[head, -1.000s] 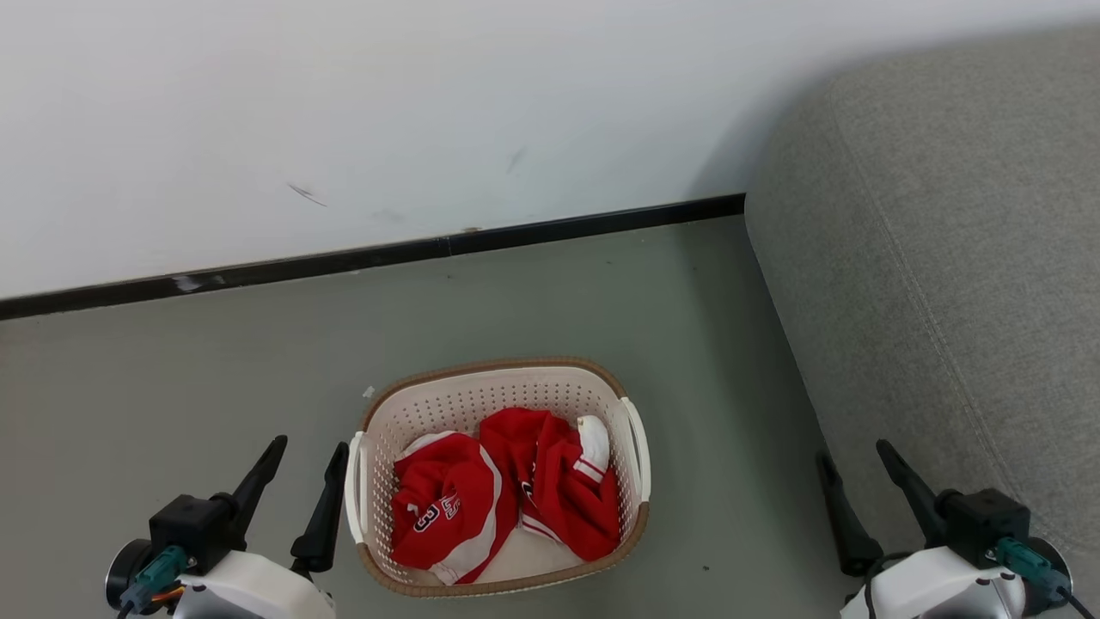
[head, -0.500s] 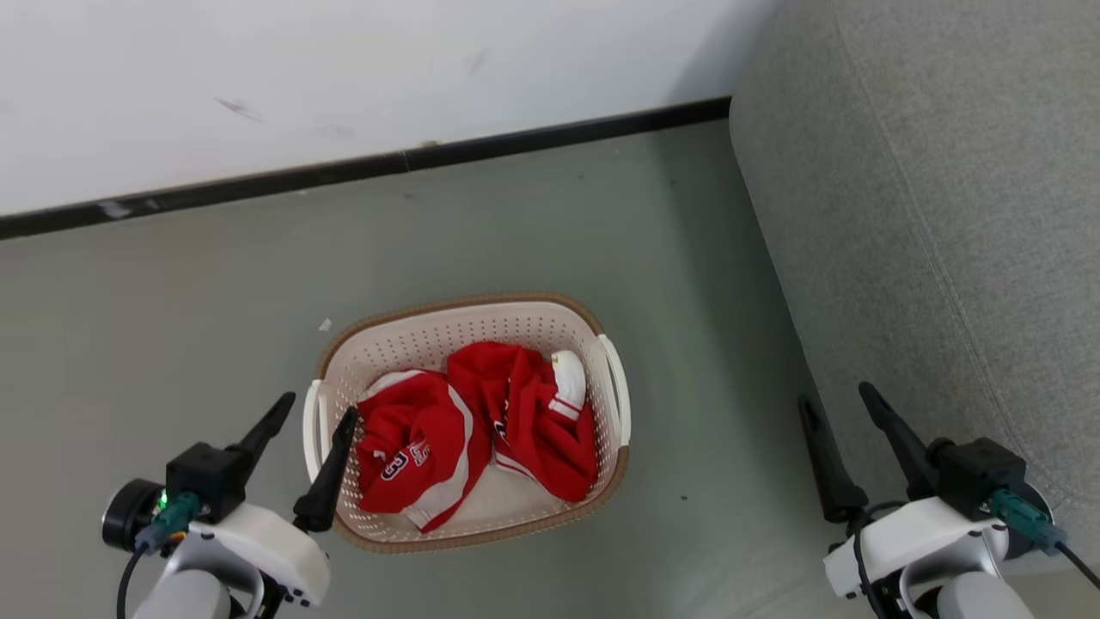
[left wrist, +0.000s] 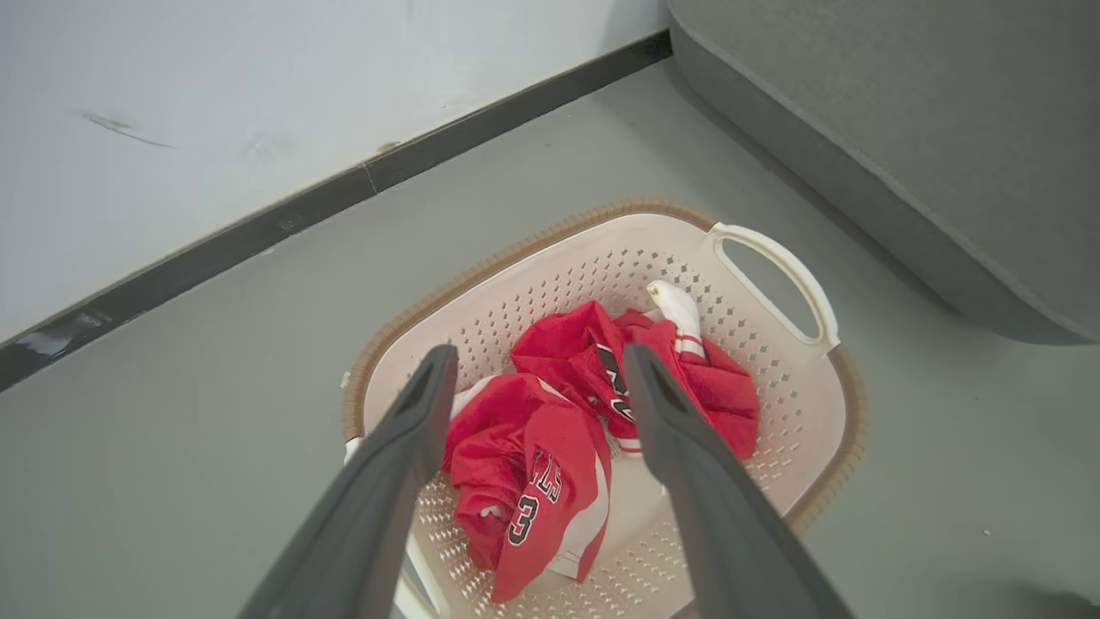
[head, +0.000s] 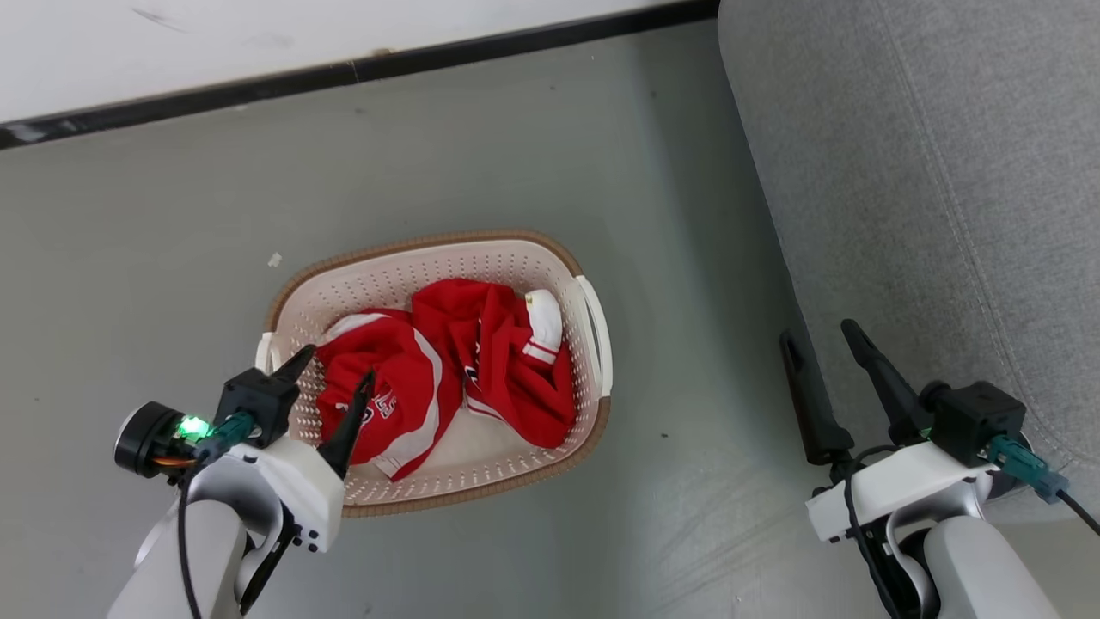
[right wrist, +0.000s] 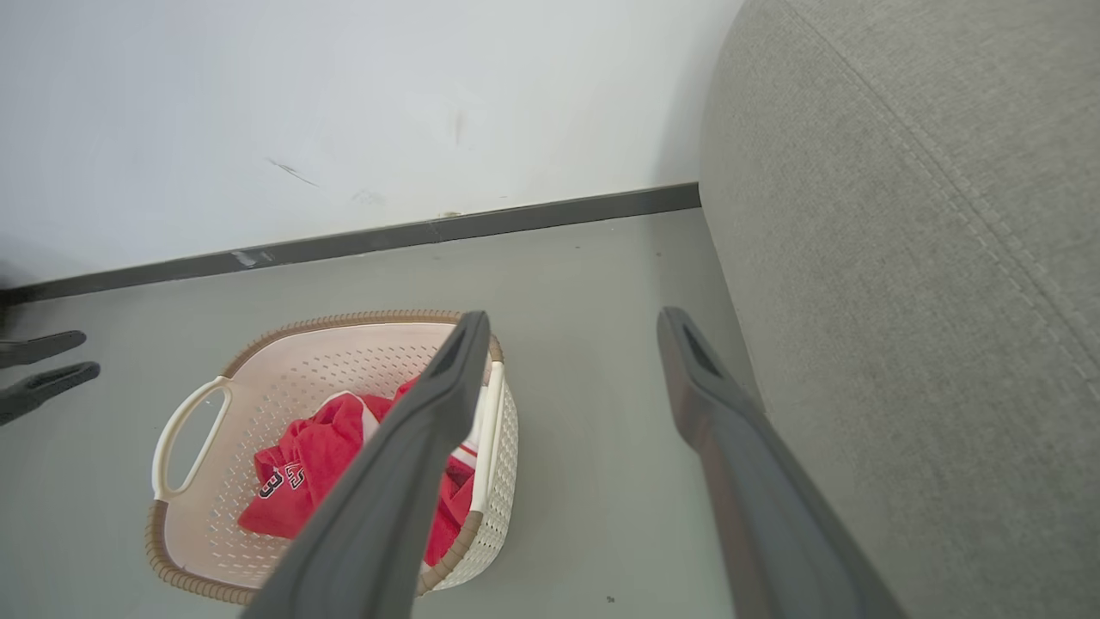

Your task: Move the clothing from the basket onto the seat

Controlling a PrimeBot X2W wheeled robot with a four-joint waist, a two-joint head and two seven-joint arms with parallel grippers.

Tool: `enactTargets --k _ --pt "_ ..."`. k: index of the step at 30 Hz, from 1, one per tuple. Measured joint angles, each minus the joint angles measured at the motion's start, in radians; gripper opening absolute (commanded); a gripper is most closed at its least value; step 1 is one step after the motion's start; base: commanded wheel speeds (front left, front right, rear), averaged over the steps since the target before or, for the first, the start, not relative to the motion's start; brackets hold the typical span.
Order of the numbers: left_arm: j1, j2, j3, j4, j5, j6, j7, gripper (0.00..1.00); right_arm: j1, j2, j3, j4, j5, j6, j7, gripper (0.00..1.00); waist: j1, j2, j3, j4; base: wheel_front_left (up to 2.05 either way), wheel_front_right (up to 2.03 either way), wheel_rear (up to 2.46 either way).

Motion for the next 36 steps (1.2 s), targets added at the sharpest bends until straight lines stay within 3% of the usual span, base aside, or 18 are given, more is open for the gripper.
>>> enactTargets --k 36 --pt "-0.248 0.049 -0.085 0.127 0.167 0.070 0.326 1.00 -0.163 -0.001 0.075 -0.016 0.126 0.000 -0.004 1.00 0.0000 0.0000 0.257 -0.097 0.00 0.00 0.00"
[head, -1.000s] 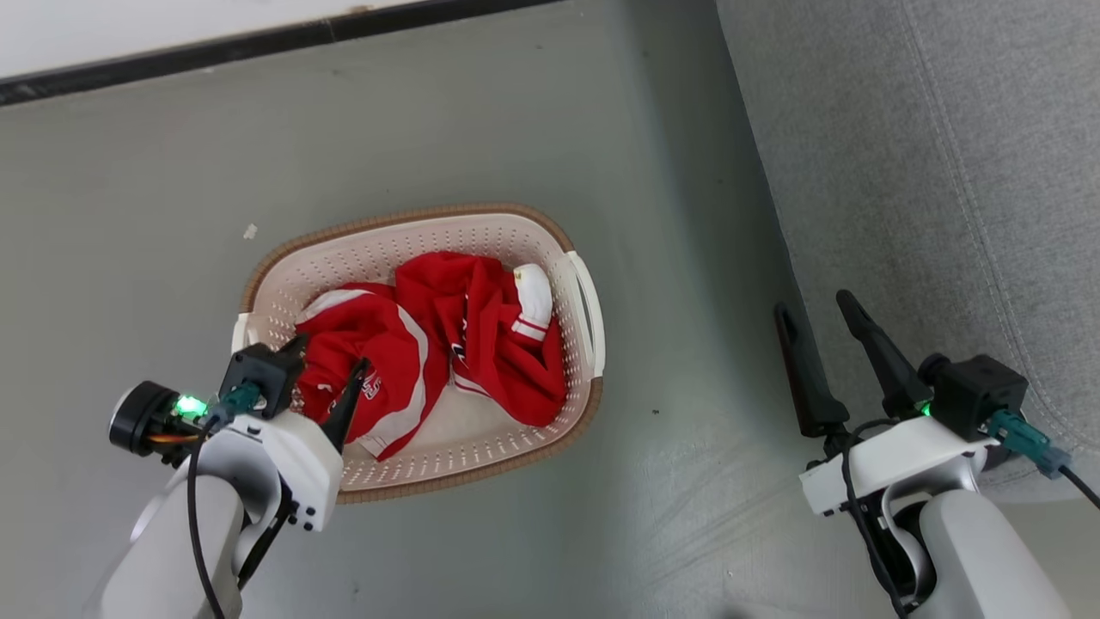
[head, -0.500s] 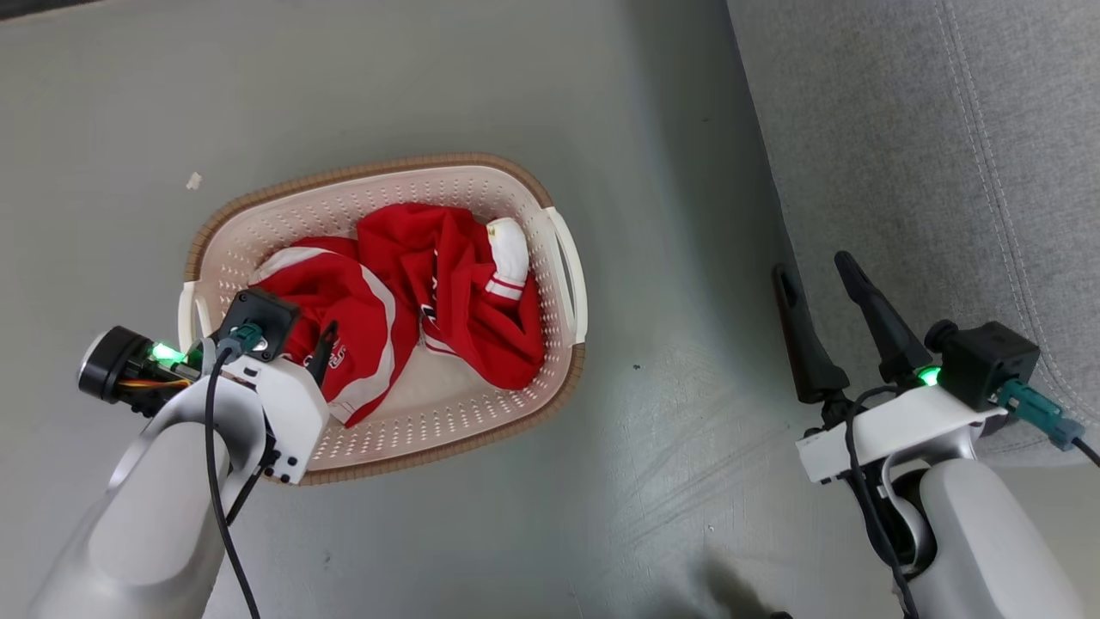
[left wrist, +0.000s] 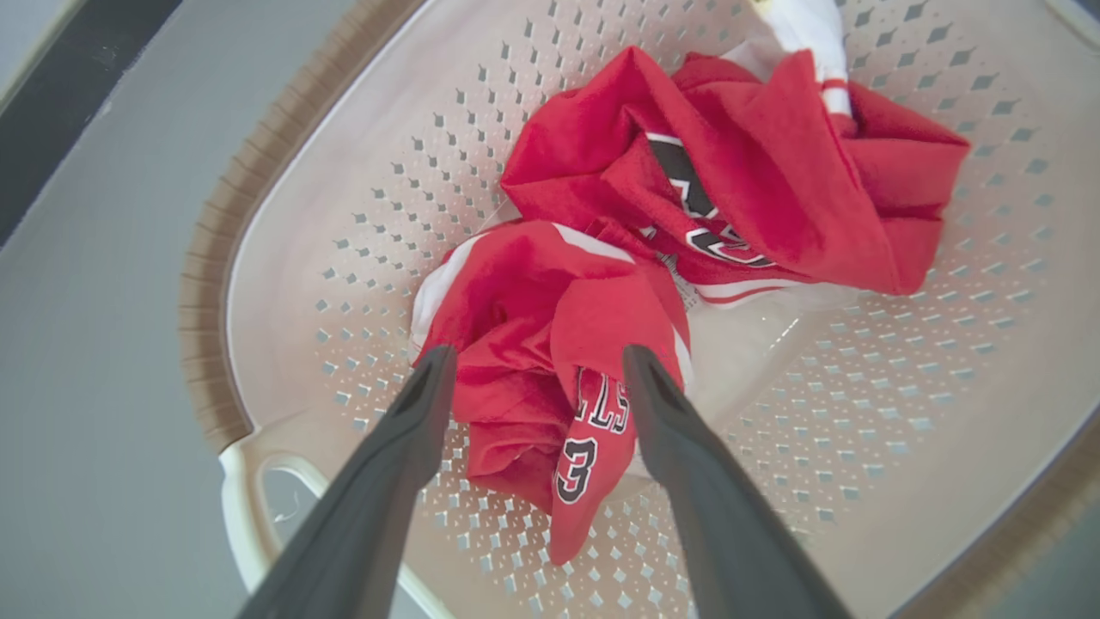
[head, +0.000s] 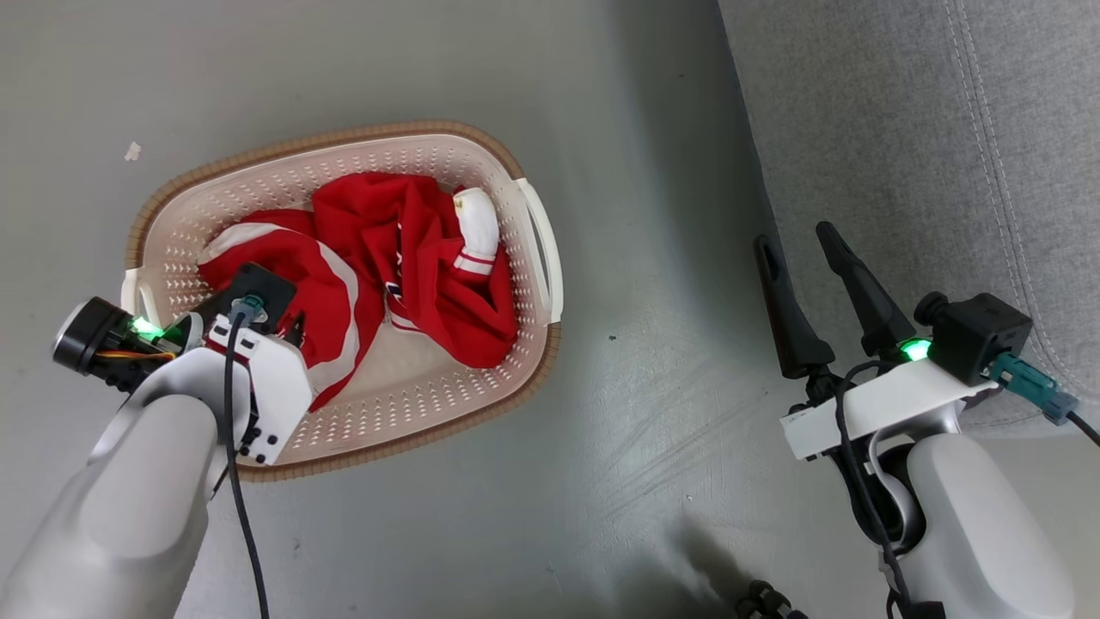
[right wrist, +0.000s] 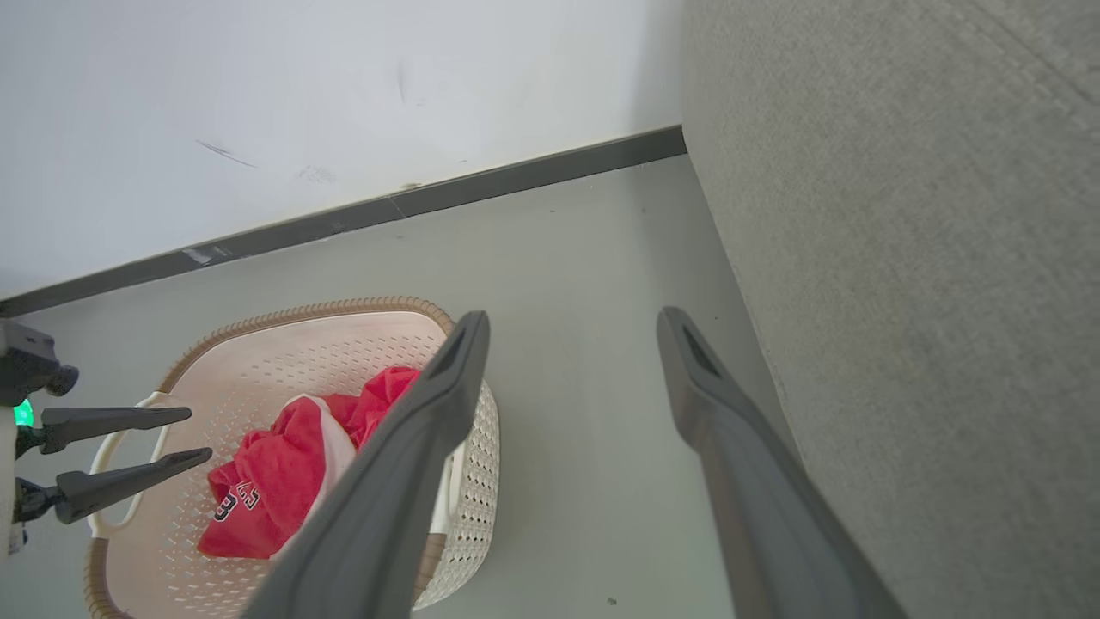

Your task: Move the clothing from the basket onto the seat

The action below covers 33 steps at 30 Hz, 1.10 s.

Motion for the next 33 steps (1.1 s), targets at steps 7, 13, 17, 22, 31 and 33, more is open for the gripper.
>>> enactTargets --k 7,13,17,22,31,33 --pt "-0.024 0.020 -0.012 0.015 0.026 0.007 0.032 1.00 -0.019 0.000 0.009 0.005 0.011 0.000 0.000 1.00 -0.0001 0.0000 0.016 -0.020 0.00 0.00 0.00" --pt "-0.032 0.017 -0.030 0.029 0.039 0.009 0.060 1.00 -0.019 0.000 0.025 0.014 0.020 0.000 0.000 1.00 0.0000 0.0000 0.016 -0.031 0.00 0.00 0.00" --pt "-0.036 0.013 -0.040 0.040 0.040 0.009 0.081 1.00 -0.019 0.000 0.029 0.016 0.026 0.000 0.000 1.00 -0.0001 0.0000 0.016 -0.035 0.00 0.00 0.00" --pt "-0.054 0.012 -0.044 0.050 0.049 0.009 0.102 1.00 -0.019 0.000 0.031 0.016 0.026 0.000 0.000 1.00 -0.0001 0.0000 0.023 -0.040 0.00 0.00 0.00" --pt "-0.073 0.011 -0.043 0.053 0.054 0.009 0.120 1.00 -0.019 0.000 0.039 0.016 0.027 0.000 0.000 1.00 -0.0001 0.0001 0.046 -0.048 0.00 0.00 0.00" --pt "-0.073 0.012 -0.043 0.053 0.057 0.009 0.121 1.00 -0.019 0.000 0.043 0.015 0.037 0.000 0.000 1.00 -0.0001 0.0000 0.052 -0.050 0.00 0.00 0.00"
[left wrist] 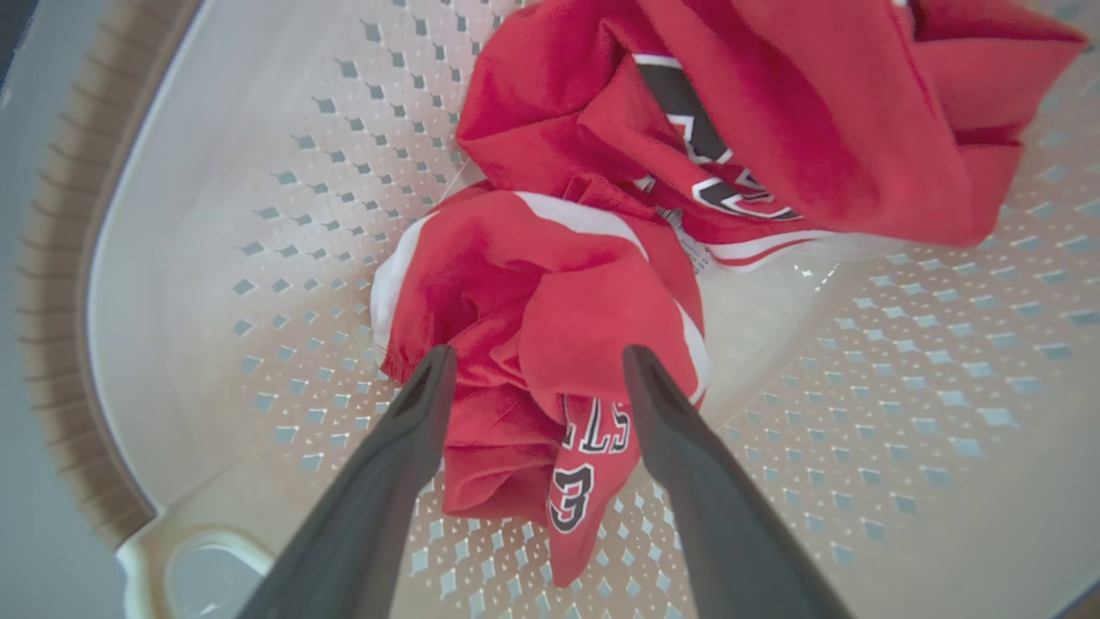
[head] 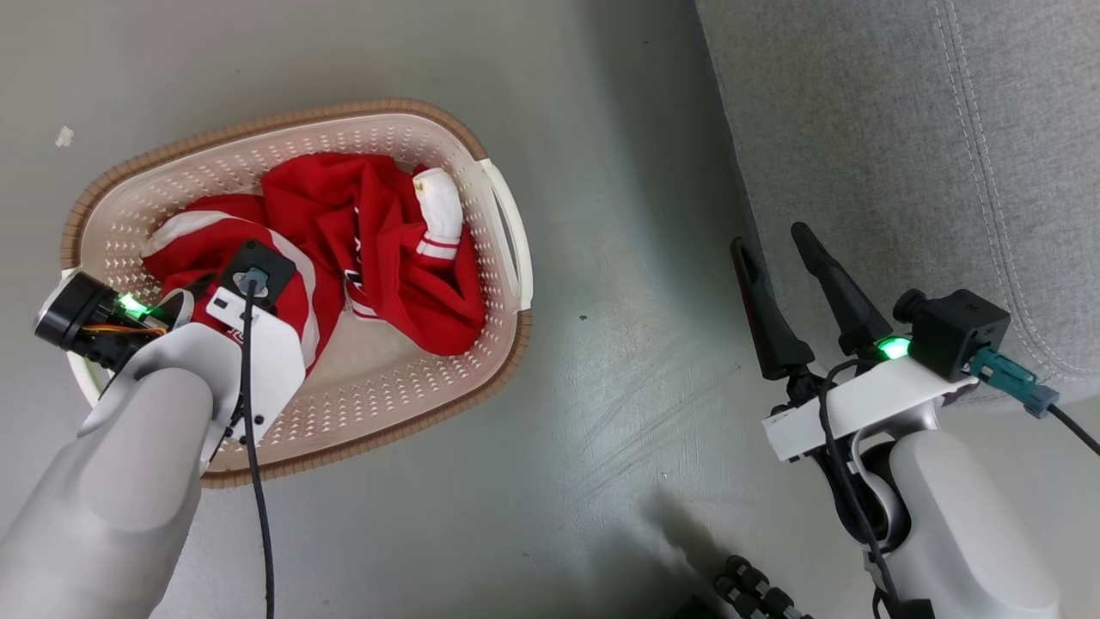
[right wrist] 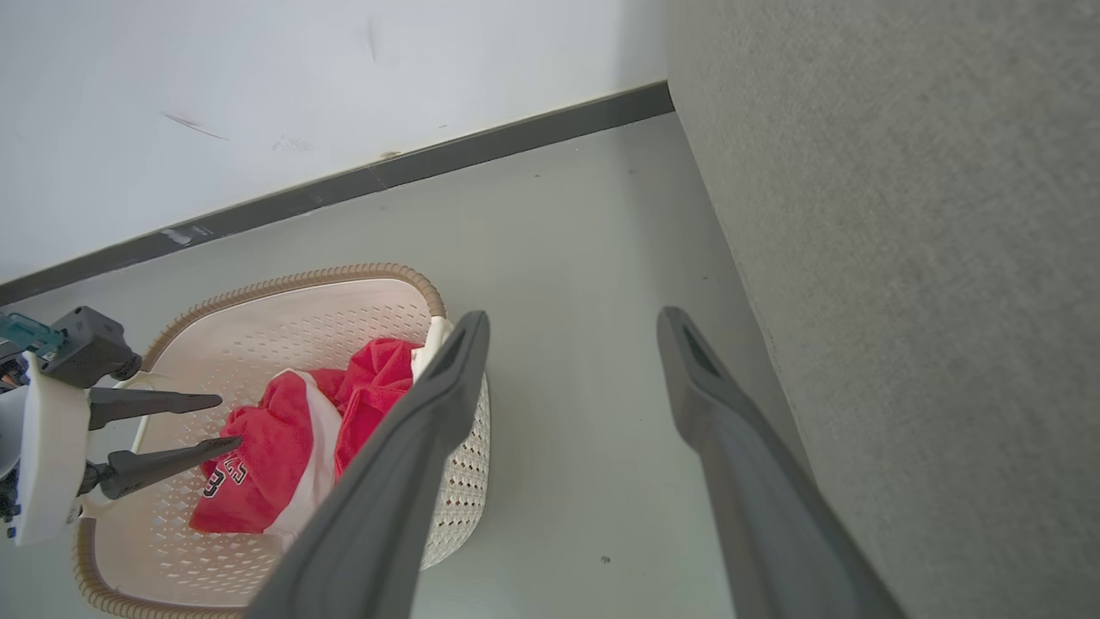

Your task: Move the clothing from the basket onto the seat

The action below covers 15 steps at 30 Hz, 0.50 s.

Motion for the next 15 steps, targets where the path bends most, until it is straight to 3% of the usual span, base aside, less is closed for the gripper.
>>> enactTargets --k 15 --pt "-0.020 0.036 0.033 0.000 -0.010 0.001 0.008 1.00 0.000 0.000 0.026 -0.018 0.019 0.000 0.000 1.00 0.0000 0.0000 0.061 -0.034 0.00 0.00 0.00"
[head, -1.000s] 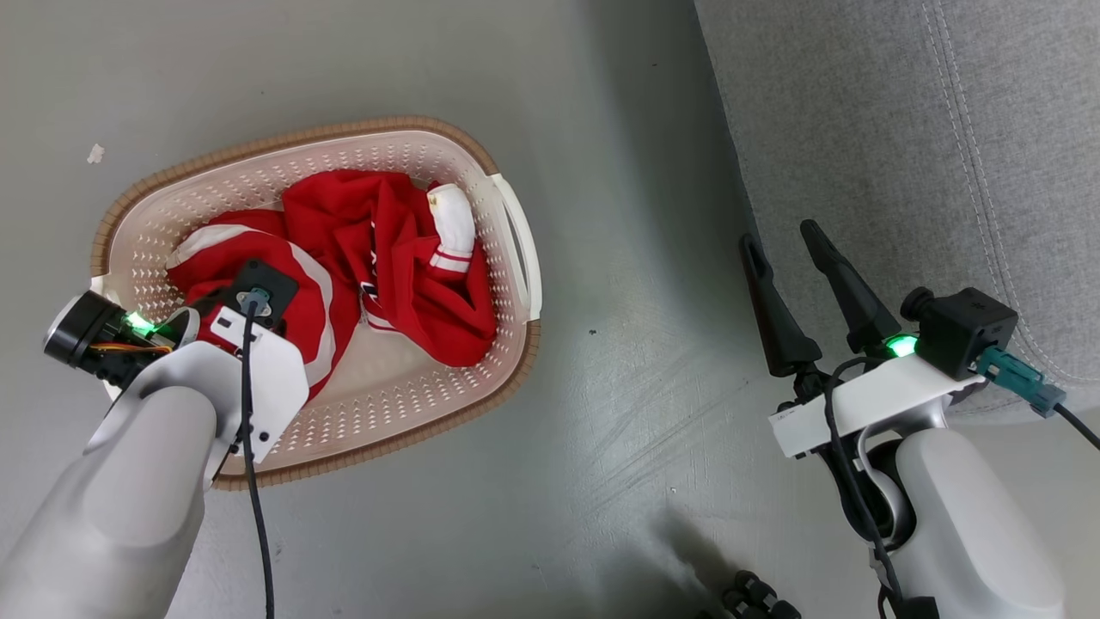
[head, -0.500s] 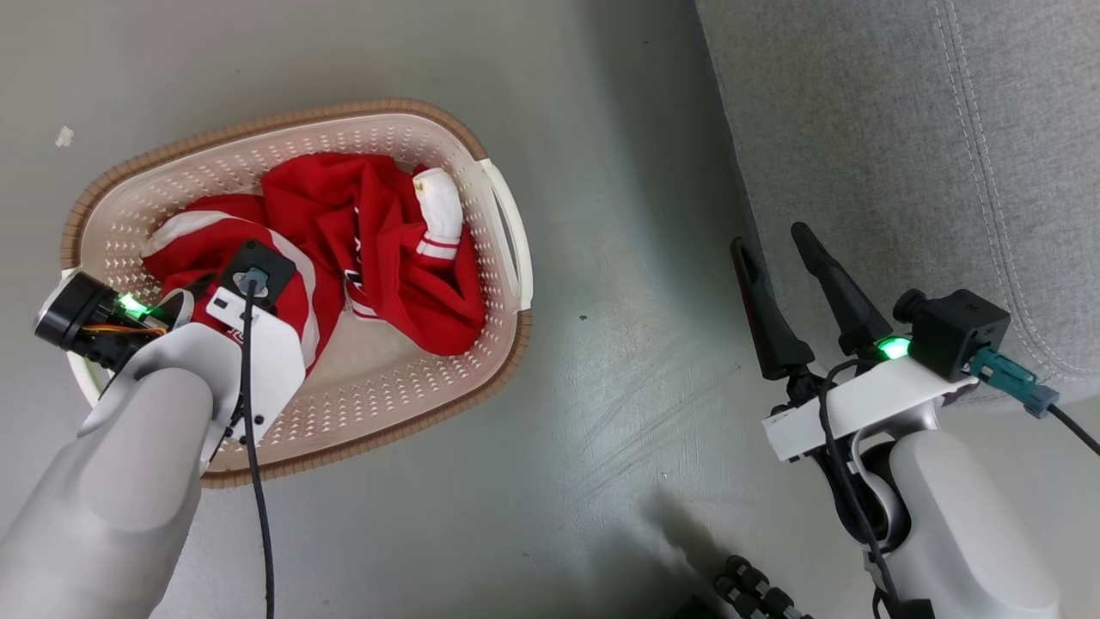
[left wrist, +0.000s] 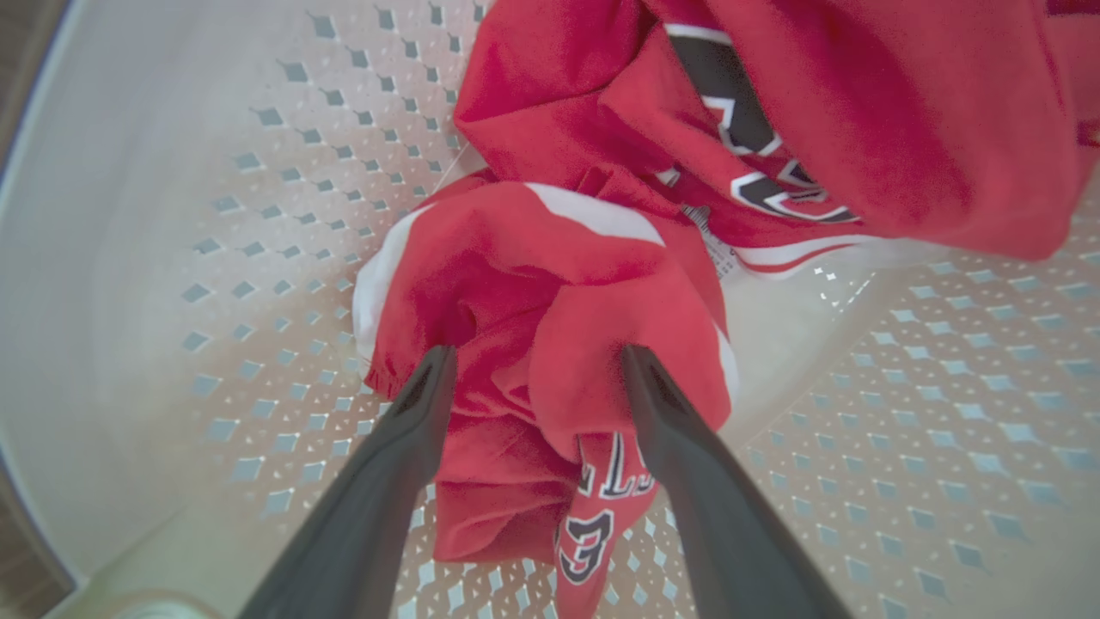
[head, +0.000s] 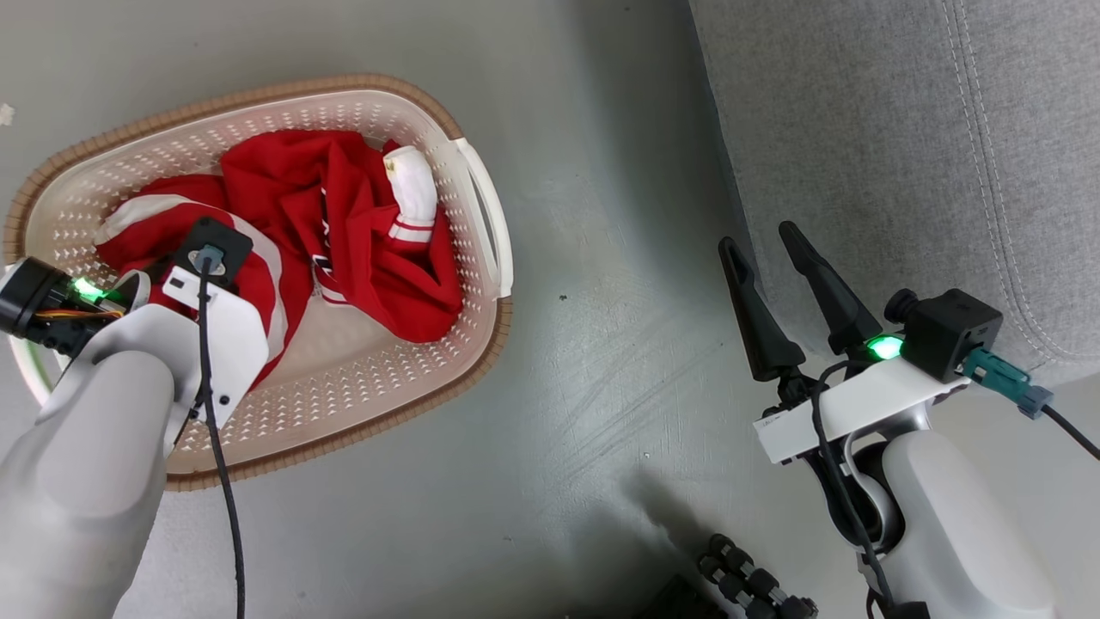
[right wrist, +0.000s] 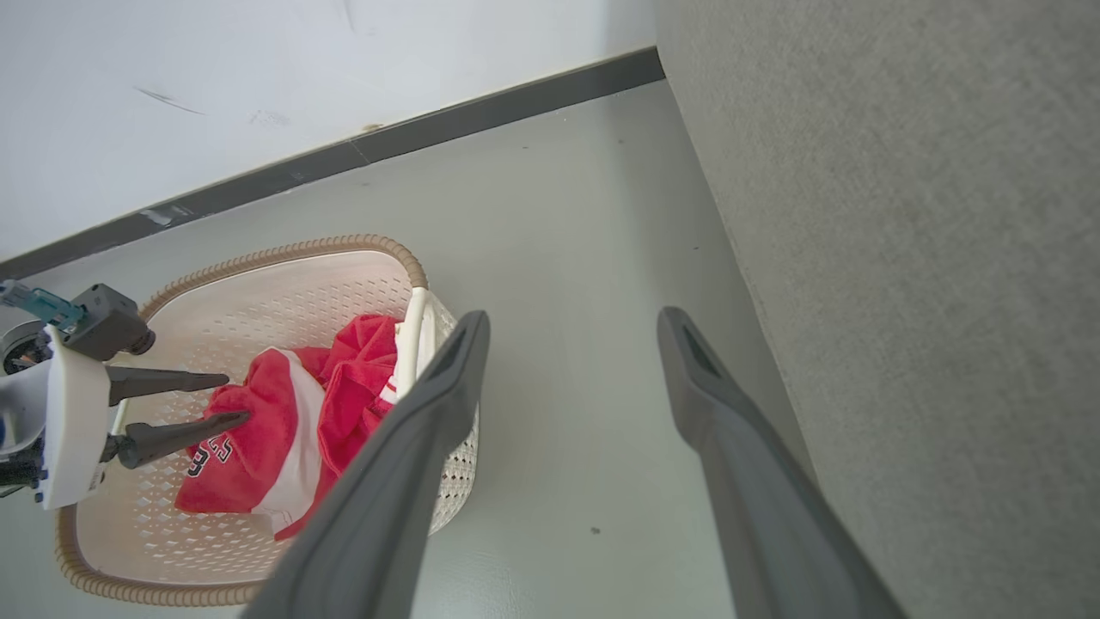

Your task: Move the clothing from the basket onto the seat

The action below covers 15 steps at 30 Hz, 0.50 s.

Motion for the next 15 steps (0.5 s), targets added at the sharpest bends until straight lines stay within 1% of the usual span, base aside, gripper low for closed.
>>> enactTargets --k 12,13,14,15 --pt "-0.007 0.021 0.025 -0.003 -0.021 0.007 0.000 1.00 -0.022 0.000 0.014 -0.013 0.007 0.000 0.000 1.00 0.0000 0.0000 0.049 -0.017 0.00 0.00 0.00" --pt "-0.011 0.021 0.027 -0.004 -0.027 0.007 0.000 0.94 -0.027 0.000 0.014 -0.013 0.007 0.000 0.000 1.00 0.0000 0.0000 0.052 -0.018 0.00 0.00 0.00" --pt "-0.016 0.020 0.028 -0.006 -0.030 0.007 -0.001 0.78 -0.030 0.000 0.014 -0.013 0.007 0.000 0.000 1.00 0.0000 0.0000 0.056 -0.019 0.00 0.00 0.00" --pt "-0.021 0.019 0.031 -0.008 -0.034 0.007 -0.001 0.47 -0.034 0.000 0.014 -0.013 0.007 0.000 0.000 1.00 0.0000 0.0000 0.059 -0.020 0.00 0.00 0.00"
